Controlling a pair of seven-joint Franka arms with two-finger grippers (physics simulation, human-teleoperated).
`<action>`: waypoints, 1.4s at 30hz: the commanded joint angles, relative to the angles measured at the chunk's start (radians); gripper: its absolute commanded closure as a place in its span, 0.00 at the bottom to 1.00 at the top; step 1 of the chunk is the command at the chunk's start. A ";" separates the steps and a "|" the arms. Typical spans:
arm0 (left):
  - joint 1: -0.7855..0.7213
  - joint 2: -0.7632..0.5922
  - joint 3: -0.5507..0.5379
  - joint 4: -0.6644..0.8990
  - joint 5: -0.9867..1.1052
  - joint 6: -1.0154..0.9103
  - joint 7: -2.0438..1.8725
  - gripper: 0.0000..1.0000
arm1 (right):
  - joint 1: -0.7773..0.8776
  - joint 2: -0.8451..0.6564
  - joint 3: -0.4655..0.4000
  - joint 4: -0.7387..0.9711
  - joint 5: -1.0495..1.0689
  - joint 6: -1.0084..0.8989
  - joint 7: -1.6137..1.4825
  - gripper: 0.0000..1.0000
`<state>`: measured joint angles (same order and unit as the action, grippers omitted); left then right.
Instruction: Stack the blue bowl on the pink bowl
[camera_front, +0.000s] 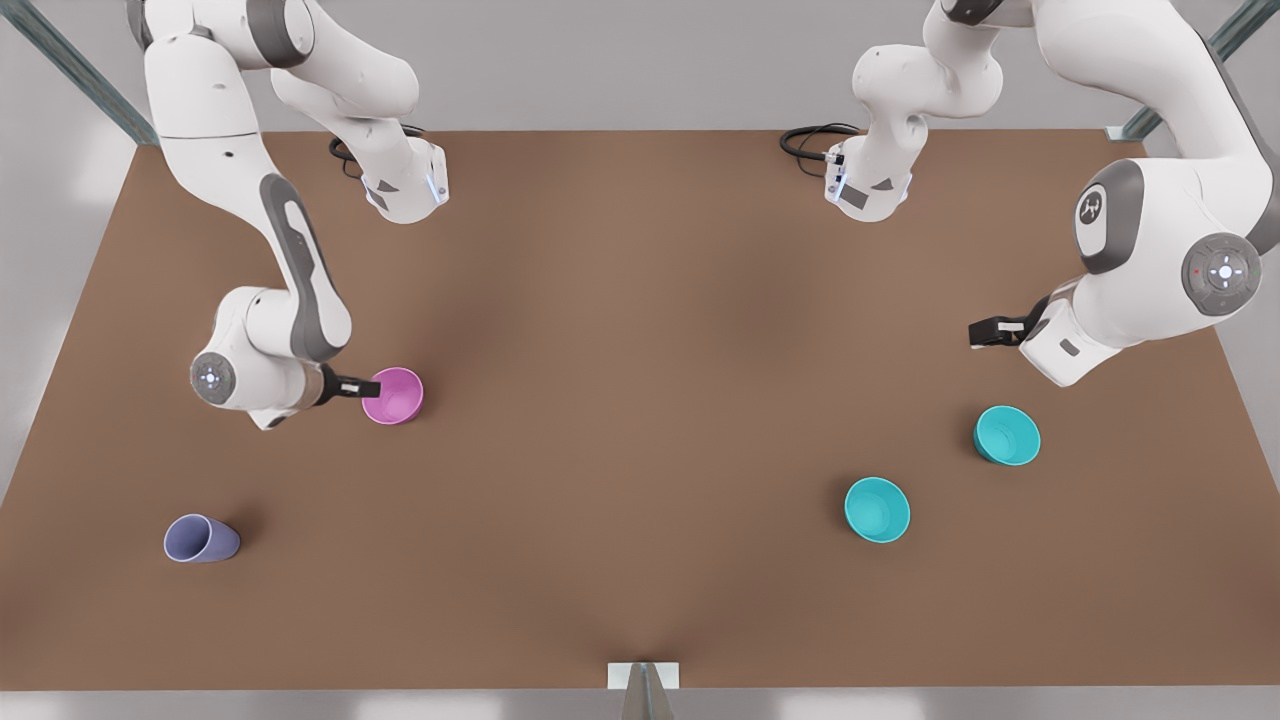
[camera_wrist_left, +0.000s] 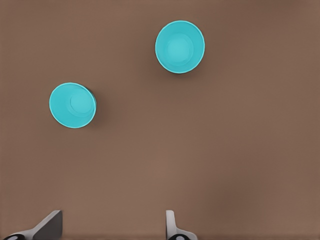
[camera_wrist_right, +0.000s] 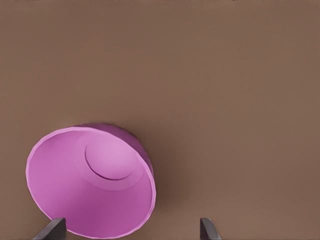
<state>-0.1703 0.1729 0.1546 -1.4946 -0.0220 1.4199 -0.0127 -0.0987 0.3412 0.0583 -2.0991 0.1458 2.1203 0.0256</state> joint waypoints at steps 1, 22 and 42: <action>0.000 -0.001 0.000 -0.001 0.001 -0.006 -0.006 0.00 | -0.006 0.021 0.000 -0.002 0.032 0.132 0.074 0.00; 0.000 0.005 0.000 -0.003 0.001 -0.018 -0.006 0.00 | 0.005 0.078 0.014 -0.075 0.072 0.178 0.071 0.23; 0.000 0.007 0.000 -0.001 0.001 -0.029 -0.006 0.00 | 0.319 0.403 0.129 0.639 0.254 -0.048 0.600 0.79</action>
<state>-0.1703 0.1812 0.1546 -1.4964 -0.0221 1.3981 -0.0177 0.1917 0.7119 0.1864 -1.5081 0.3523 2.1136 0.2026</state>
